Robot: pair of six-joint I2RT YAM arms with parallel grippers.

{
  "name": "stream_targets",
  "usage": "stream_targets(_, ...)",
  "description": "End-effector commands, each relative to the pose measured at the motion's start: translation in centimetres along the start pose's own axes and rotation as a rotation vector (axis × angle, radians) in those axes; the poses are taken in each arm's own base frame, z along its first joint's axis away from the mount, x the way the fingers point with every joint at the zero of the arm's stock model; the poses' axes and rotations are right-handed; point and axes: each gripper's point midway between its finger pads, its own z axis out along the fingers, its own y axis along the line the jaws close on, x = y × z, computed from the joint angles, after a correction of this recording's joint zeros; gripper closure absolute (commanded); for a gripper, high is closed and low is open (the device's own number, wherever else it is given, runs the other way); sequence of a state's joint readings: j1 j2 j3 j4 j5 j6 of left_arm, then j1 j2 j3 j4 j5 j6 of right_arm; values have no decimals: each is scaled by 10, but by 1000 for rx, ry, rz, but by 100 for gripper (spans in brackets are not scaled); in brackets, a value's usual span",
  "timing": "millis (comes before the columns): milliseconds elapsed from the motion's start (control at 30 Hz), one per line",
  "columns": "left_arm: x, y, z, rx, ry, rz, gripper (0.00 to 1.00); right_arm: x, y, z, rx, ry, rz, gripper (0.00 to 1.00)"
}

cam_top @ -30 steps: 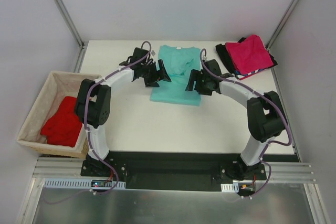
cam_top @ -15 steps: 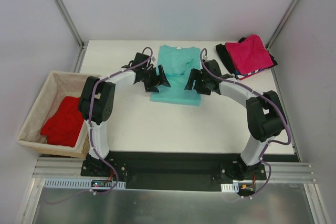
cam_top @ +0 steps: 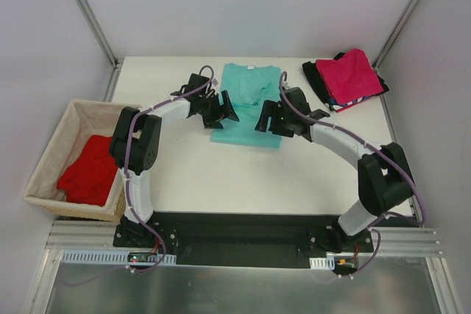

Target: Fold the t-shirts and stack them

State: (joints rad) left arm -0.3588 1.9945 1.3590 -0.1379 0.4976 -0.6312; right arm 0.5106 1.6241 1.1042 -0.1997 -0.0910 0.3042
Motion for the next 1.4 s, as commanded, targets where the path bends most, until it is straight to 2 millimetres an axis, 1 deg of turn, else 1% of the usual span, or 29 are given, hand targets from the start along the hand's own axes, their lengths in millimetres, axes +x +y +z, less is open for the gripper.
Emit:
stream_targets(0, -9, -16, -14, 37, -41, 24, 23, 1, -1, -23, 25, -37, 6, 22)
stream_targets(33, -9, -16, -14, 35, -41, 20, 23, 7, -5, -22, 33, -27, 8, 22)
stream_targets(100, -8, -16, -14, 36, -40, 20, 23, 10, -6, -23, 37, -29, 7, 22)
stream_targets(267, -8, -15, -15, 34, -40, 18, 23, 18, -8, -18, 44, -16, 12, 23)
stream_targets(667, -13, -12, -19, 16, -65, 15, 23, 23, -2, -2, 32, 12, 12, 23)
stream_targets(800, -15, -9, -22, 6, -81, 12, 23, 25, -4, 6, 40, 27, 14, 23)
stream_targets(1033, -18, -8, -25, -5, -98, 13, 23, 21, -1, 19, 35, 38, 10, 22)
stream_targets(1167, -16, -5, -23, -12, -92, 14, 23, 16, 4, 27, 27, 40, 10, 23)
stream_targets(1367, -17, 0, -22, -19, -92, 7, 23, 11, 9, 31, 14, 40, 10, 23)
